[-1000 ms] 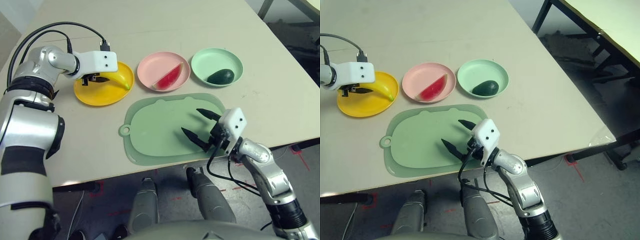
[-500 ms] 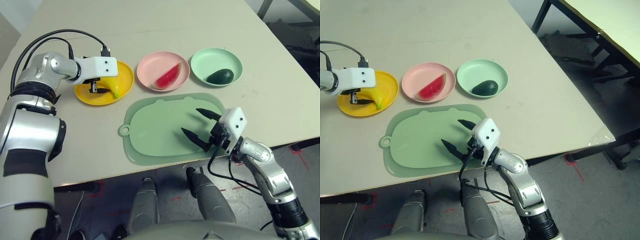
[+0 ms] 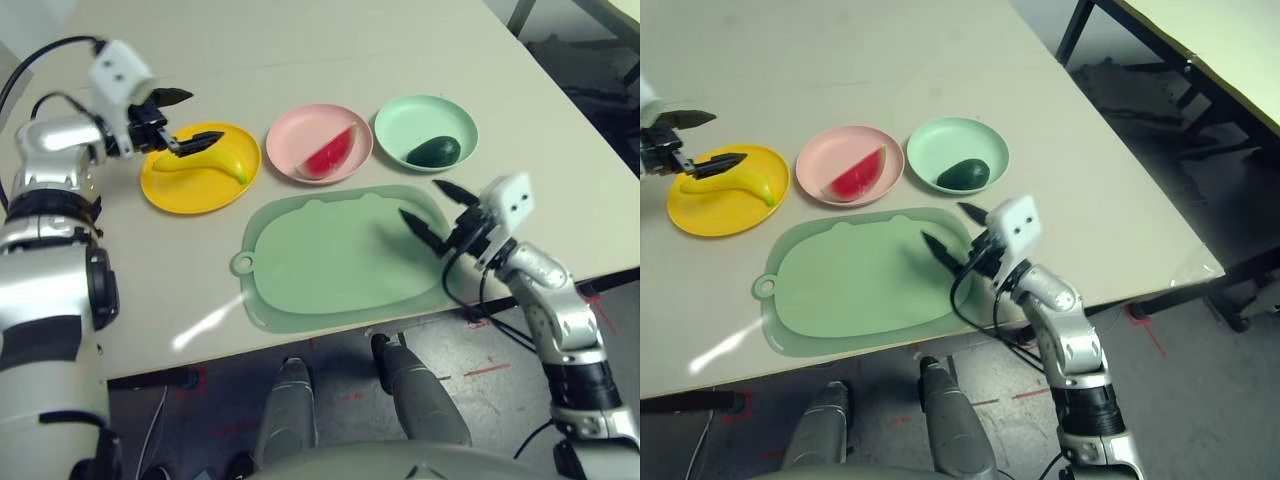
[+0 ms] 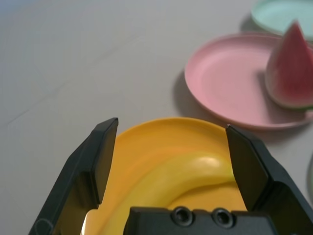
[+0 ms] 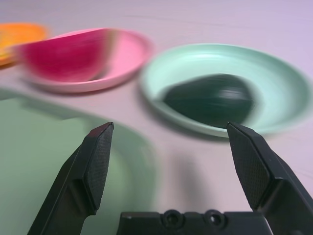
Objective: Place the fruits into color-matched plates.
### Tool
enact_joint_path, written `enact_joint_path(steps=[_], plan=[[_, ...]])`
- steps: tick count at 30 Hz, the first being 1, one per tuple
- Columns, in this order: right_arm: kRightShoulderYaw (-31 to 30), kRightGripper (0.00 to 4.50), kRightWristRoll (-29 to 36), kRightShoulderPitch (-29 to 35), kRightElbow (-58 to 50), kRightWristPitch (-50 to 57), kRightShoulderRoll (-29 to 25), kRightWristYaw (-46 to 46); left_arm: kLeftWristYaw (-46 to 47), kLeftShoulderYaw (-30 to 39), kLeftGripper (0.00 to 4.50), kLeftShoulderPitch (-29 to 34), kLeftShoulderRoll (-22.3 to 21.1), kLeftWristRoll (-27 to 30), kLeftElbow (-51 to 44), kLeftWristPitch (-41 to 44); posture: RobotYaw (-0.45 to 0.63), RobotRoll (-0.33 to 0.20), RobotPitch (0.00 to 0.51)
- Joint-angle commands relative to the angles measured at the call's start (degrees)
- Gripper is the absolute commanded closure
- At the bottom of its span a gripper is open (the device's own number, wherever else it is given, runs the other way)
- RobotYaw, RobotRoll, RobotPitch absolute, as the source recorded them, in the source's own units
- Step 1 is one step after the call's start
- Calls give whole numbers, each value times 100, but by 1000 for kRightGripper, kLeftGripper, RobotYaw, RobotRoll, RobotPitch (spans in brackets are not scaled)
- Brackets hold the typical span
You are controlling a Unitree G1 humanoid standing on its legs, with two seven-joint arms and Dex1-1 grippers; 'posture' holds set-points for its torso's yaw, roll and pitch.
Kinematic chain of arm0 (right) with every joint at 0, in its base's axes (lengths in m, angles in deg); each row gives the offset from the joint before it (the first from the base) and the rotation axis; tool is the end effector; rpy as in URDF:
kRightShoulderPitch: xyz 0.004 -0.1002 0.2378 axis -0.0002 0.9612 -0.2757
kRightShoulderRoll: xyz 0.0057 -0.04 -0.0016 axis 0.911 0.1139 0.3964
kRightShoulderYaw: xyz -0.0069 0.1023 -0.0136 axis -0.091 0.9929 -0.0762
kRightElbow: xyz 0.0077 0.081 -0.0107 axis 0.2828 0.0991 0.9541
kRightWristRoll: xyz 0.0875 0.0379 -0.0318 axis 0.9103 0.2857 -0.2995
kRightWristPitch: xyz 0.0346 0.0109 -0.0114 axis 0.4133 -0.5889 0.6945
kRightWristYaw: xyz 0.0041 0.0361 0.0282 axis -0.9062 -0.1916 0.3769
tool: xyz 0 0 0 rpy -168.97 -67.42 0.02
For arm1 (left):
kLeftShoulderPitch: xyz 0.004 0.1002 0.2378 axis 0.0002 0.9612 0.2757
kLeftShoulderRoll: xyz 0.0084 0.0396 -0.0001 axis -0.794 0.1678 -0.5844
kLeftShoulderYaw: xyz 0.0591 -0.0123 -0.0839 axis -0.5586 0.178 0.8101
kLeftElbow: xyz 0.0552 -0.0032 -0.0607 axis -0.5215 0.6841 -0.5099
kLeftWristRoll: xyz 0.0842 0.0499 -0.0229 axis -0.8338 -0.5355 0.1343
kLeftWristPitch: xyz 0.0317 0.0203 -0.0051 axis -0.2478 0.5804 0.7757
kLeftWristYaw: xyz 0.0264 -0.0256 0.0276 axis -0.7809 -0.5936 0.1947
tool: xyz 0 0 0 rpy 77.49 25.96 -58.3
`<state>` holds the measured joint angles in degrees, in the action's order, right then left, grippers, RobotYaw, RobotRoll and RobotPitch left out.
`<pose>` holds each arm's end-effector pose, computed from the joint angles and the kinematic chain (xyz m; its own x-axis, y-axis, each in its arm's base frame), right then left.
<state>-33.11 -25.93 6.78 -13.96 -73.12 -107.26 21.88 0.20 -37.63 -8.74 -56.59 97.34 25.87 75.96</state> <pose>0.2557 -0.2196 0.1272 0.8602 0.4891 0.1444 -0.4769 0.8718 -0.1118 0.2752 0.3803 0.2094 0.8771 -0.4787 0.0401 0.4432 0.8386 0.3166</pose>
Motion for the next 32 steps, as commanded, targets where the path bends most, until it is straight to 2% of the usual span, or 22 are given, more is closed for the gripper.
enact_joint_path(steps=[1,3,6,8,12,19,23,28,32], plan=[[430,0,81,-90,903,-454,16,95,973,1356,23,1648,260,1187,-2342,1241,-38,0,250],[491,0,66,-135,1378,-823,15,-101,1628,1955,23,2732,642,1573,-3709,1704,-12,0,251],[480,0,38,-185,1847,-1245,119,-285,2329,2457,23,3619,1042,1911,-4787,2076,61,0,254],[528,0,122,-126,2173,-1574,181,-533,2863,2744,23,4315,1507,2055,-5563,2231,90,0,255],[411,0,162,116,2109,-1907,285,-871,3322,2865,23,5020,1921,2247,-6329,2407,130,0,258],[-49,0,145,729,1126,-1995,286,-1278,3627,2543,23,5426,2190,2245,-6821,2455,169,0,273],[-18,0,154,1076,953,-2006,151,-1332,3545,2161,23,5466,2168,2102,-6722,2452,149,0,287],[858,0,442,1239,1168,-2074,-118,-827,3422,1758,23,5418,2106,1978,-6479,2400,107,0,298],[1395,0,480,1066,1471,-2214,-233,-308,3345,1706,23,5387,2057,1959,-6338,2349,91,0,303]])
